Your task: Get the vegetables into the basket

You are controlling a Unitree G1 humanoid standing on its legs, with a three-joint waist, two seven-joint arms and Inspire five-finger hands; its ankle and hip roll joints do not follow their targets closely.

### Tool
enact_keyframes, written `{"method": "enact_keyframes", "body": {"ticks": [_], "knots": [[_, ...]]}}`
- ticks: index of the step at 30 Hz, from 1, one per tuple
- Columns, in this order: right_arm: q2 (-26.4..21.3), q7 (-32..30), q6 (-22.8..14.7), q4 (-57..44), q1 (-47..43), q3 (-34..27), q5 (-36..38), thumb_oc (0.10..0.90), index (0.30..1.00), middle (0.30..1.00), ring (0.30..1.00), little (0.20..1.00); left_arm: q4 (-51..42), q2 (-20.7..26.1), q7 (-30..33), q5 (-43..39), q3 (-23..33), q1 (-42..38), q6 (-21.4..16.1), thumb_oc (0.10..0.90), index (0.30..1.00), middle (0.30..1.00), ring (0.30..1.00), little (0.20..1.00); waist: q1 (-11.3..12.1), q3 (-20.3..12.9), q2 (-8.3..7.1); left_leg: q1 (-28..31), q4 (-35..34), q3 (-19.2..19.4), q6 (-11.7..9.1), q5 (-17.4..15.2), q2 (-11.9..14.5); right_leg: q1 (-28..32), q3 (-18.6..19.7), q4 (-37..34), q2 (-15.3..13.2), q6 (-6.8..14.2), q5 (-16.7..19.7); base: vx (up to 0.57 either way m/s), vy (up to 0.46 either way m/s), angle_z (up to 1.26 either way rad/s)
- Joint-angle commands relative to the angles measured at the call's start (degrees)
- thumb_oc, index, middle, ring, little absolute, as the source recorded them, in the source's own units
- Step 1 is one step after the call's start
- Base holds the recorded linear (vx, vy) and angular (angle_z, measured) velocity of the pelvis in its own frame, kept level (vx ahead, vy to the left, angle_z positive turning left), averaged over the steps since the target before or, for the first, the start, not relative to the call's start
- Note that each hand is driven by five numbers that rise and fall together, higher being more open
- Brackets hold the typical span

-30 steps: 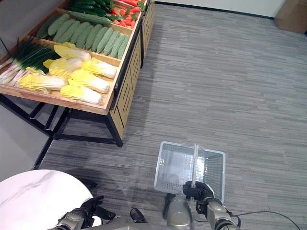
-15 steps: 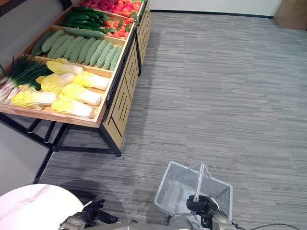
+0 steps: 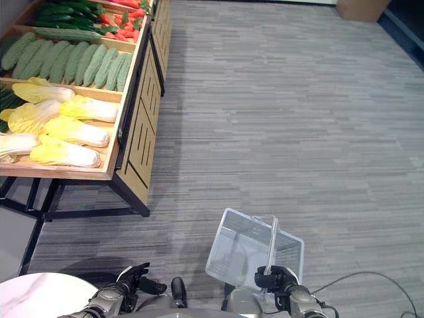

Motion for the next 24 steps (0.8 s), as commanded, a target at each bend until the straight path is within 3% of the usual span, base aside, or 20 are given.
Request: {"method": "enact_keyframes", "body": {"ticks": [1,5,24], "knots": [[-2.02,0.24,-0.46,2.31,-0.64,2.29,-3.51,0.4,0.3,0.3,0.3,0.3,0.72,1.6,0.79,1.18,-1.44,0.63,-0.83,0.9,1.0,1.0,1.0,1.0,1.93,0.53,1.74,0.25,4.99,0.12,0.1,-6.73,-0.65,-2.95,2.34,3.15,0.18,4.11,0.14,-0.06,0.292,-0.51],[-1.32,-0.93,-0.17,5.4,0.34,0.11,-3.8,0.4,0.3,0.3,0.3,0.3,1.72,1.47,1.34,2.22,-1.46,0.99,-0.86,0.9,1.0,1.0,1.0,1.0,0.8,-0.06,2.92,3.12,0.05,0.38,0.76,-6.05,-2.11,-2.79,2.99,2.33,-0.53,5.67,1.55,-0.04,0.132,-0.37],[-1.62,-2.92,-0.37,7.49,1.9,-3.02,-3.23,0.4,0.3,0.3,0.3,0.3,1.51,-0.08,1.69,3.04,-2.06,1.32,-0.82,0.9,1.0,1.0,1.0,1.0,0.53,-0.61,3.11,3.69,2.64,1.01,1.36,-7.96,-2.88,-1.25,2.53,0.28,-1.02,6.05,2.02,0.01,0.012,-0.04]]}}
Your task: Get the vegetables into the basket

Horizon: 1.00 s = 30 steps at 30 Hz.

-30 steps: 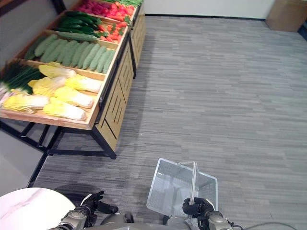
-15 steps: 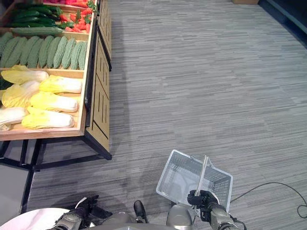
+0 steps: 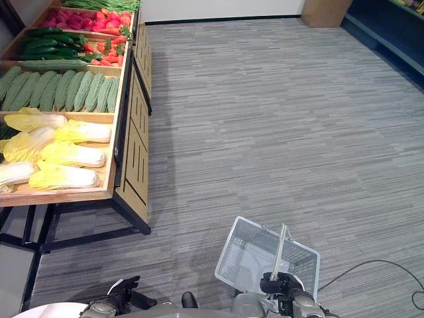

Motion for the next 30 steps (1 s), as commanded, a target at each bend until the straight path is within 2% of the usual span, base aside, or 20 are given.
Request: {"method": "enact_keyframes", "body": {"ticks": [1,7,8,10,21,25,26,27,29,30], "knots": [[-2.43,-1.17,-0.39,3.14,1.14,0.72,-1.02,0.4,0.3,0.3,0.3,0.3,1.62,-1.22,0.57,1.88,-1.13,-2.44,-0.83,0.9,1.0,1.0,1.0,1.0,0.48,2.7,2.3,0.55,2.65,-3.8,-0.62,-5.61,-1.07,-2.04,0.75,2.73,-0.15,3.24,-0.64,0.0,0.0,0.0],[-5.04,-2.27,-0.29,5.26,2.34,-3.32,0.77,0.4,0.3,0.3,0.3,0.3,2.04,-0.66,0.43,2.21,-0.84,-2.16,-0.73,0.9,1.0,1.0,1.0,1.0,0.17,2.18,2.36,1.42,1.72,-4.03,-0.74,-5.58,-1.14,-1.36,0.53,2.4,-0.06,3.37,-0.76,0.01,0.003,0.01],[-6.95,-3.42,0.0,6.95,3.0,-6.0,0.64,0.4,0.3,0.3,0.3,0.3,2.41,-0.38,0.19,2.48,-0.55,-1.95,-0.59,0.9,1.0,1.0,1.0,1.0,0.13,1.86,2.29,2.06,0.71,-4.1,-0.69,-5.39,-1.25,-1.33,0.75,2.31,0.05,3.6,-0.63,0.0,0.0,0.0],[-7.4,-4.44,0.77,9.05,3.29,-7.89,0.86,0.4,0.3,0.3,0.3,0.3,2.78,-0.32,0.3,2.99,-0.5,-2.28,-0.22,0.9,1.0,1.0,1.0,1.0,0.22,1.77,2.05,2.18,0.68,-4.25,-0.55,-5.49,-1.33,-1.31,0.74,2.16,0.04,3.69,-0.52,0.01,0.016,-0.02],[-5.96,-3.93,1.34,8.28,3.16,-6.91,1.61,0.4,0.3,0.3,0.3,0.3,2.93,-0.22,0.62,2.97,-0.36,-2.7,0.18,0.9,1.0,1.0,1.0,1.0,0.0,2.44,1.76,1.09,3.3,-4.29,0.01,-7.01,-1.66,-1.62,0.98,2.9,-0.47,3.92,-0.01,0.02,0.048,-0.01],[-6.01,-3.92,1.29,7.86,2.62,-6.63,1.89,0.4,0.3,0.3,0.3,0.3,2.53,-0.04,0.83,2.62,-0.53,-3.12,0.29,0.9,1.0,1.0,1.0,1.0,-0.38,3.37,2.16,0.52,3.97,-4.53,0.42,-7.48,-1.77,-3.66,1.57,7.29,-0.63,4.1,-1.23,0.03,0.072,-0.06],[-6.04,-3.95,1.28,7.57,2.39,-6.42,1.87,0.4,0.3,0.3,0.3,0.3,2.4,0.09,0.89,2.5,-0.52,-3.29,0.4,0.9,1.0,1.0,1.0,1.0,-0.45,3.78,2.25,0.43,4.06,-4.57,0.55,-7.59,-1.72,-4.59,1.7,9.41,-0.5,4.1,-1.85,0.02,0.064,-0.06],[-6.0,-3.92,1.31,7.33,2.03,-5.96,1.71,0.4,0.3,0.3,0.3,0.3,2.03,0.26,0.97,2.1,-0.49,-3.54,0.43,0.9,1.0,1.0,1.0,1.0,-0.44,4.58,2.52,0.47,4.38,-4.31,0.85,-7.96,-1.67,-6.86,1.45,14.85,-0.69,4.11,-3.06,0.04,0.086,-0.14],[-5.91,-3.95,1.22,7.19,1.93,-5.76,1.66,0.4,0.3,0.3,0.3,0.3,2.01,0.34,0.99,2.13,-0.48,-3.58,0.44,0.9,1.0,1.0,1.0,1.0,-0.41,5.01,2.63,0.72,4.37,-3.88,0.95,-8.12,-1.74,-8.22,1.16,17.59,-0.98,4.16,-3.09,0.06,0.06,-0.16],[-5.74,-4.01,1.13,6.88,1.64,-5.63,1.6,0.4,0.3,0.3,0.3,0.3,1.87,0.43,1.09,1.64,-0.18,-3.56,0.39,0.9,1.0,1.0,1.0,1.0,-0.22,5.46,2.96,1.55,3.85,-2.68,0.79,-8.18,-1.82,-9.02,0.08,16.91,-1.65,4.54,-1.37,0.1,0.033,0.01]]}}
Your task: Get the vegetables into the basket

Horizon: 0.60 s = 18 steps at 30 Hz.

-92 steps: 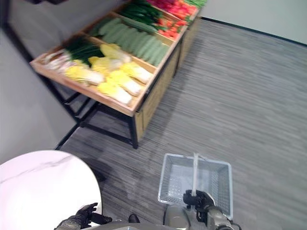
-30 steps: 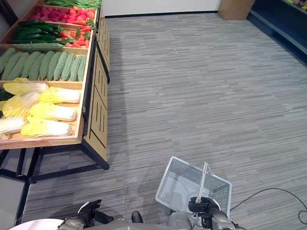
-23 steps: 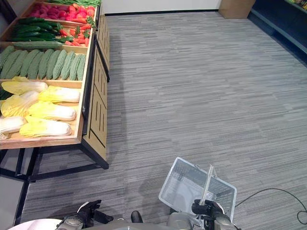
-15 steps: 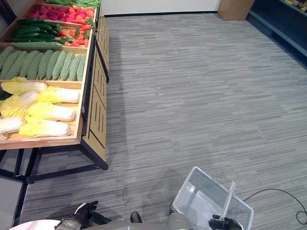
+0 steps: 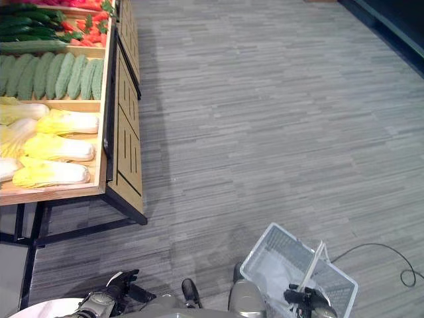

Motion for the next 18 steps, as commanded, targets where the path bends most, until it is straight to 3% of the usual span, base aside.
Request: {"method": "enact_keyframes", "body": {"ticks": [1,4,6,8,9,14,18], "knots": [[-1.91,-0.07,0.42,2.94,2.77,3.82,-1.27,0.4,0.3,0.3,0.3,0.3,1.28,-0.49,0.67,0.28,0.01,0.24,-0.56,0.9,1.0,1.0,1.0,1.0,1.22,-1.07,2.2,1.73,3.72,-3.71,-0.96,-7.14,-2.38,0.4,0.09,-1.3,-0.78,3.26,1.78,0.15,0.02,0.02],[-1.36,-0.17,0.35,2.82,2.39,4.08,-1.52,0.4,0.3,0.3,0.3,0.3,1.43,-0.37,0.78,-0.52,0.84,0.26,-0.8,0.9,1.0,1.0,1.0,1.0,1.74,-1.56,2.21,1.37,2.86,-2.2,-1.75,-6.52,-1.76,-0.27,-0.53,-9.35,-0.47,3.52,4.32,0.13,-0.068,-0.19],[-0.36,-0.21,0.55,2.74,2.5,4.86,-2.44,0.4,0.3,0.3,0.3,0.3,1.82,-0.54,0.78,-1.53,2.02,0.49,-0.67,0.9,1.0,1.0,1.0,1.0,2.56,-2.44,1.37,2.21,1.8,-0.51,-2.89,-5.99,-1.07,-0.87,-5.69,-15.05,-0.59,4.3,6.12,0.28,-0.189,-0.28],[-0.04,-0.11,0.5,2.67,2.75,5.11,-2.54,0.4,0.3,0.3,0.3,0.3,1.91,-0.66,0.75,-1.68,2.07,0.54,-0.69,0.9,1.0,1.0,1.0,1.0,2.39,-2.7,1.21,2.79,1.6,-0.41,-3.19,-6.02,-0.9,-0.65,-6.75,-15.25,-0.25,4.39,6.26,0.31,-0.169,-0.25],[0.15,0.26,0.4,2.77,3.73,5.38,-2.33,0.4,0.3,0.3,0.3,0.3,2.12,-1.05,0.57,-1.56,1.78,0.72,-0.67,0.9,1.0,1.0,1.0,1.0,1.71,-3.2,1.19,4.28,1.53,-1.97,-3.8,-6.33,-0.61,0.02,-4.36,-14.1,0.93,3.45,4.97,0.37,-0.175,0.03],[0.48,0.4,0.23,3.0,4.2,5.97,-2.44,0.4,0.3,0.3,0.3,0.3,3.51,-2.15,0.47,-2.28,2.33,0.88,-0.33,0.9,1.0,1.0,1.0,1.0,0.89,-4.52,1.97,5.57,2.24,-4.46,-6.04,-6.19,1.96,1.7,-4.83,-13.15,3.58,0.9,1.25,0.34,-0.208,0.19],[-0.05,0.13,-0.08,2.22,3.9,7.19,-2.68,0.4,0.3,0.3,0.3,0.3,3.29,-2.86,1.26,-2.1,2.26,0.26,-0.51,0.9,1.0,1.0,1.0,1.0,0.77,-4.59,2.12,3.0,9.9,-6.06,-9.85,-1.4,5.39,4.01,-6.71,-13.97,5.48,-2.0,-1.5,0.36,-0.313,0.32]]}}
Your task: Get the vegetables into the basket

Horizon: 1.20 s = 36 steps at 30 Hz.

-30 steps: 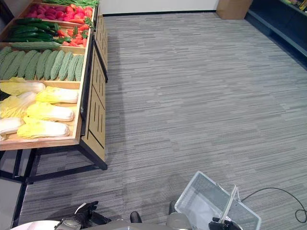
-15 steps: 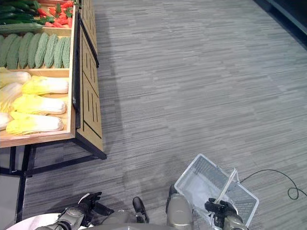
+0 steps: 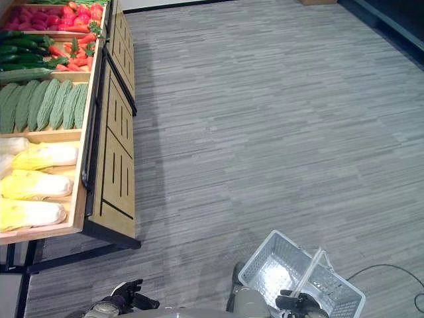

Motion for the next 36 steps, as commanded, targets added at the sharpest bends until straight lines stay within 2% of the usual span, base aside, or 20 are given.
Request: {"method": "enact_keyframes", "body": {"ticks": [1,2,3,5,7,8,10,11,12,13,14,16,19,24,27,30,32,33,34,36], "knots": [[-1.78,-0.37,-1.19,1.28,0.57,3.17,-2.39,0.4,0.3,0.3,0.3,0.3,0.26,0.58,1.31,-1.71,-0.57,-3.02,-0.24,0.9,1.0,1.0,1.0,1.0,0.36,3.38,-0.9,-4.91,13.42,-2.57,-3.74,5.36,-0.86,-0.38,2.71,3.39,1.01,3.39,-6.06,0.32,-0.336,0.44],[-1.77,-0.37,-1.19,1.29,0.56,3.18,-2.39,0.4,0.3,0.3,0.3,0.3,0.26,0.59,1.31,-1.72,-0.56,-3.02,-0.23,0.9,1.0,1.0,1.0,1.0,0.35,3.35,-0.9,-5.02,13.56,-2.6,-3.75,5.31,-0.81,-0.4,2.68,3.35,1.04,3.36,-6.04,0.26,-0.344,0.3],[-1.88,-0.24,-1.24,1.02,0.49,3.85,-2.7,0.4,0.3,0.3,0.3,0.3,-0.21,0.57,1.22,-2.22,-0.65,-3.21,-0.2,0.9,1.0,1.0,1.0,1.0,0.91,4.54,-1.54,-8.17,20.33,-3.56,-4.53,7.5,0.32,1.08,2.41,2.9,1.52,2.1,-6.91,0.13,-0.178,0.02],[-2.09,0.09,-1.04,0.71,0.34,5.04,-3.57,0.4,0.3,0.3,0.3,0.3,-0.65,0.58,1.78,-2.38,-1.08,-3.53,-0.16,0.9,1.0,1.0,1.0,1.0,1.52,6.18,-2.56,-11.77,26.5,-5.34,-4.11,7.87,0.48,2.5,1.9,2.73,1.59,1.13,-8.27,0.18,-0.174,-0.06],[-2.18,-0.07,-0.91,1.06,-0.01,4.96,-3.29,0.4,0.3,0.3,0.3,0.3,-0.79,0.44,2.1,-3.98,-0.95,-4.02,-0.42,0.9,1.0,1.0,1.0,1.0,1.13,6.7,-4.08,-15.36,19.42,-5.22,-2.21,3.54,-1.36,3.44,1.11,1.65,-0.47,2.66,-8.06,0.26,0.06,0.14],[-2.3,-0.15,-0.84,0.94,0.35,4.93,-3.81,0.4,0.3,0.3,0.3,0.3,-1.09,0.14,2.25,-3.99,-0.93,-3.55,-0.78,0.9,1.0,1.0,1.0,1.0,0.97,5.81,-4.41,-16.35,8.68,-5.06,-1.23,1.29,-2.67,3.51,0.39,1.42,-1.84,3.86,-8.17,0.31,0.22,0.17],[-2.38,-0.37,-1.02,0.99,0.8,5.01,-4.26,0.4,0.3,0.3,0.3,0.3,-1.04,-0.06,2.33,-3.64,-1.35,-3.27,-1.0,0.9,1.0,1.0,1.0,1.0,1.54,5.01,-4.17,-17.92,-1.65,-7.87,-1.7,6.25,-3.46,4.09,-0.06,1.67,-2.21,3.92,-8.72,0.22,0.188,0.21],[-2.38,-0.37,-1.02,0.99,0.81,5.01,-4.27,0.4,0.3,0.3,0.3,0.3,-1.04,-0.06,2.33,-3.64,-1.36,-3.26,-1.0,0.9,1.0,1.0,1.0,1.0,1.42,4.91,-4.19,-17.89,-2.08,-7.96,-1.67,6.59,-3.56,4.0,-0.19,1.65,-2.24,3.89,-8.7,0.17,0.148,0.26],[-2.59,-0.46,-1.15,1.04,0.93,4.92,-4.23,0.4,0.3,0.3,0.3,0.3,-1.12,0.07,2.52,-3.79,-1.51,-3.26,-1.15,0.9,1.0,1.0,1.0,1.0,1.85,4.48,-4.04,-19.17,-5.51,-10.82,-1.41,9.4,-3.82,4.32,-0.38,1.9,-2.34,3.44,-8.98,0.18,0.146,0.16],[-2.72,-0.27,-1.12,1.35,0.96,5.01,-4.52,0.4,0.3,0.3,0.3,0.3,-0.85,0.29,2.79,-3.38,-1.56,-3.24,-1.03,0.9,1.0,1.0,1.0,1.0,2.21,4.44,-4.18,-19.76,-4.95,-12.09,-1.48,9.68,-3.96,5.45,-0.38,2.49,-2.79,3.37,-9.51,0.31,0.272,0.01],[-2.43,-0.19,-1.13,1.29,0.61,5.18,-4.71,0.4,0.3,0.3,0.3,0.3,-0.79,0.66,2.33,-3.7,-1.53,-2.92,-1.08,0.9,1.0,1.0,1.0,1.0,2.37,4.22,-4.35,-19.09,-2.67,-12.79,-0.69,7.35,-4.27,5.19,1.38,4.49,-3.06,3.58,-10.85,0.48,0.474,-0.31],[-1.14,-0.34,-1.3,1.1,0.68,4.77,-4.8,0.4,0.3,0.3,0.3,0.3,-0.75,1.56,2.26,-2.78,-1.15,-2.42,-1.19,0.9,1.0,1.0,1.0,1.0,2.67,4.1,-4.92,-17.65,-0.17,-10.81,2.12,3.68,-6.36,4.46,4.79,8.32,-5.82,5.24,-9.85,0.46,0.572,-0.68],[-0.98,-0.34,-1.12,0.35,-1.31,5.97,-5.32,0.4,0.3,0.3,0.3,0.3,-1.19,2.78,2.27,-2.08,-1.22,-2.89,-1.01,0.9,1.0,1.0,1.0,1.0,3.52,4.27,-4.86,-16.83,-0.25,-8.74,3.88,1.88,-7.45,2.06,7.03,9.99,-6.72,6.28,-7.0,0.17,0.335,-0.42],[-0.84,-0.26,-1.02,-0.8,-3.16,6.95,-5.36,0.4,0.3,0.3,0.3,0.3,-2.14,3.93,2.29,-1.39,-1.51,-3.5,-0.99,0.9,1.0,1.0,1.0,1.0,4.12,5.27,-4.53,-15.05,-0.2,-5.9,5.59,-0.47,-8.42,-0.31,7.35,13.96,-7.84,7.73,-3.41,0.12,0.26,-0.24],[-0.93,-0.13,-1.16,-1.34,-3.82,6.91,-4.7,0.4,0.3,0.3,0.3,0.3,-2.62,4.09,2.23,-1.51,-1.6,-3.48,-0.91,0.9,1.0,1.0,1.0,1.0,4.02,6.55,-3.58,-12.49,0.86,-5.22,6.51,-2.91,-9.12,-2.12,7.17,22.01,-8.38,8.08,-3.56,0.15,0.249,-0.28],[-1.05,-0.11,-1.29,-1.67,-4.06,7.18,-4.39,0.4,0.3,0.3,0.3,0.3,-2.9,4.29,2.34,-1.33,-2.06,-3.7,-0.95,0.9,1.0,1.0,1.0,1.0,3.49,7.17,-3.19,-11.6,1.01,-4.74,6.57,-3.12,-9.27,-4.28,8.85,23.85,-6.95,7.78,-4.56,0.05,0.077,-0.09],[-1.06,-0.09,-1.47,-1.73,-4.18,7.19,-4.07,0.4,0.3,0.3,0.3,0.3,-2.82,4.41,2.34,-1.02,-2.38,-3.9,-1.11,0.9,1.0,1.0,1.0,1.0,3.37,7.41,-2.49,-11.02,0.64,-3.96,6.17,-3.03,-9.03,-5.28,8.61,20.34,-6.05,7.5,-5.6,0.07,0.052,-0.03],[-1.13,-0.24,-1.47,-1.51,-4.26,6.89,-4.04,0.4,0.3,0.3,0.3,0.3,-2.42,4.25,2.52,-0.76,-2.39,-3.99,-1.21,0.9,1.0,1.0,1.0,1.0,3.26,7.5,-2.01,-10.46,0.23,-3.5,5.78,-3.03,-8.74,-5.41,8.77,13.28,-5.86,8.1,-4.44,0.07,0.01,-0.12],[-1.13,-0.23,-1.47,-1.51,-4.28,6.89,-4.04,0.4,0.3,0.3,0.3,0.3,-2.42,4.24,2.52,-0.75,-2.38,-4.01,-1.22,0.9,1.0,1.0,1.0,1.0,3.33,7.48,-1.99,-10.54,0.27,-3.4,5.78,-2.99,-8.69,-5.4,8.82,13.06,-5.79,8.04,-4.25,0.04,-0.019,-0.15],[-1.01,-0.3,-1.47,-1.29,-4.33,6.46,-4.16,0.4,0.3,0.3,0.3,0.3,-1.98,4.13,2.69,-0.35,-2.03,-4.17,-1.24,0.9,1.0,1.0,1.0,1.0,3.72,7.17,-1.97,-10.69,0.02,-1.93,5.71,-2.62,-8.52,-7.78,10.38,6.1,-6.06,8.57,-0.78,0.03,-0.034,-0.15]]}}
